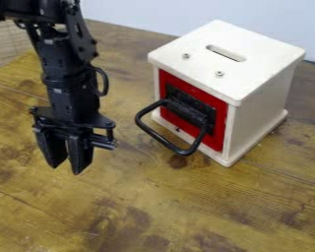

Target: Close the drawer

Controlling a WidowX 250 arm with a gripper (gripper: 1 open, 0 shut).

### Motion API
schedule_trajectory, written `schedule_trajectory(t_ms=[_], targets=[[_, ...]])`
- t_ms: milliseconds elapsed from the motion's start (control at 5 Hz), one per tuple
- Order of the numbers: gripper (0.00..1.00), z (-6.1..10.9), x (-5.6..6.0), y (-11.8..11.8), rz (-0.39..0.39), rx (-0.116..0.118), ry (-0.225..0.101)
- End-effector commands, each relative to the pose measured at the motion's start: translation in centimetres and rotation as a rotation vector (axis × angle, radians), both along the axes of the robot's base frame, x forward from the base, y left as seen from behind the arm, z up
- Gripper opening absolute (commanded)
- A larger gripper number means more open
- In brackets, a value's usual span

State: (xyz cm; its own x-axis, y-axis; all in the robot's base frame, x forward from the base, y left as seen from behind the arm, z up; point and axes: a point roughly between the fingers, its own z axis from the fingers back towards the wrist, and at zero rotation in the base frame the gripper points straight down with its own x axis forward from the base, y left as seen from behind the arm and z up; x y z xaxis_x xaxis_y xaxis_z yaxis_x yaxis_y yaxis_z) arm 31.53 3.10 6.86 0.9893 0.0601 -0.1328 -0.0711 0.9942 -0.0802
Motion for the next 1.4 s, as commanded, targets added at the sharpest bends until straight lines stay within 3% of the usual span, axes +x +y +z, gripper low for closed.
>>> schedule_trajectory(t_ms=[0,1200], targets=[[1.00,1.1,0.4,0.5,0.007,0.003,-0.040],[1.00,-0.1,0.9,0.5,-0.056,-0.027,-0.014]])
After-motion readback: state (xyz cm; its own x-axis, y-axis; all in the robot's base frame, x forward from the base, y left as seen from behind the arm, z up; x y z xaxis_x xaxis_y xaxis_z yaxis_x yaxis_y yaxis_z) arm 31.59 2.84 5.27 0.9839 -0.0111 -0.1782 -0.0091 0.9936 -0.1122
